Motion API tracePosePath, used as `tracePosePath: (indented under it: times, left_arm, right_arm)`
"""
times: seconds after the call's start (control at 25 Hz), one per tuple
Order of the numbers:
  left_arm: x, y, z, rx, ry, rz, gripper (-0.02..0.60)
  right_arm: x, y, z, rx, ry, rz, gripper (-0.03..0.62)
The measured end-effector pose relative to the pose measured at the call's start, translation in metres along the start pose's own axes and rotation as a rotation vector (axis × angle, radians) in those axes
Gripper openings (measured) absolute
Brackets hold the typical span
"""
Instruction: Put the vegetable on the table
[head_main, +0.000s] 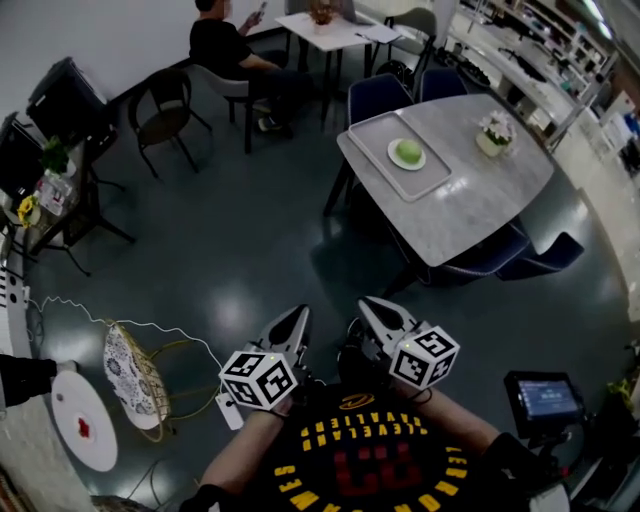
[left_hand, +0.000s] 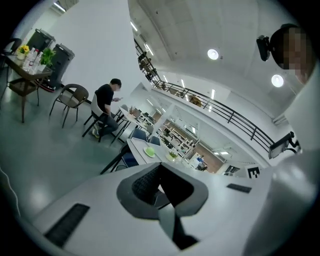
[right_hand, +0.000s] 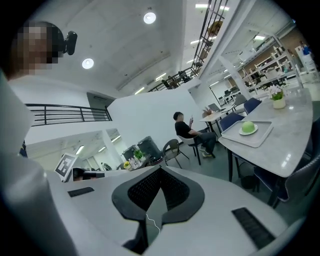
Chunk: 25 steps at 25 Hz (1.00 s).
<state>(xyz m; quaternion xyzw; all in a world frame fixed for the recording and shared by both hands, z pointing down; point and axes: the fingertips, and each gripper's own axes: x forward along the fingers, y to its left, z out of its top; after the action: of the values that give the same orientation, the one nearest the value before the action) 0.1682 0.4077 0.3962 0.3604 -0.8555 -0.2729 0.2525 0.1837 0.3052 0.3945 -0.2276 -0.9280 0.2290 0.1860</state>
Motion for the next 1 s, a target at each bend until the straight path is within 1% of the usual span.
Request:
tracePosePath:
  times: [0.2, 0.32, 0.48, 0.6, 0.76, 0.88, 1.0]
  left_arm:
    - [0.044, 0.013, 0.031, -0.005, -0.037, 0.055, 0.0]
    - [0.078, 0.008, 0.05, 0.012, -0.043, 0.07, 0.0]
    - [0.128, 0.002, 0.059, 0.025, -0.029, 0.07, 0.0]
    - [0.169, -0.003, 0.064, 0.045, 0.0, 0.047, 0.0]
    - [0.218, -0.022, 0.071, 0.063, 0.03, 0.01, 0.0]
    - [0.241, -0.026, 0.079, 0.064, 0.034, 0.005, 0.0]
    - [0.258, -0.022, 0.085, 0.057, 0.039, 0.004, 0.0]
  right_arm:
    - [0.038, -0.035, 0.038, 0.004, 0.008, 0.061, 0.004]
    - [0.05, -0.063, 0.066, 0.022, 0.001, 0.067, 0.003]
    - [0.058, -0.109, 0.087, 0.052, -0.006, 0.052, 0.004]
    - [0.062, -0.146, 0.102, 0.079, -0.026, 0.028, 0.005]
    - [0.056, -0.194, 0.128, 0.108, -0.045, -0.023, 0.004]
    - [0.055, -0.218, 0.14, 0.128, -0.061, -0.045, 0.003]
    - [0.062, -0.232, 0.148, 0.136, -0.061, -0.051, 0.005]
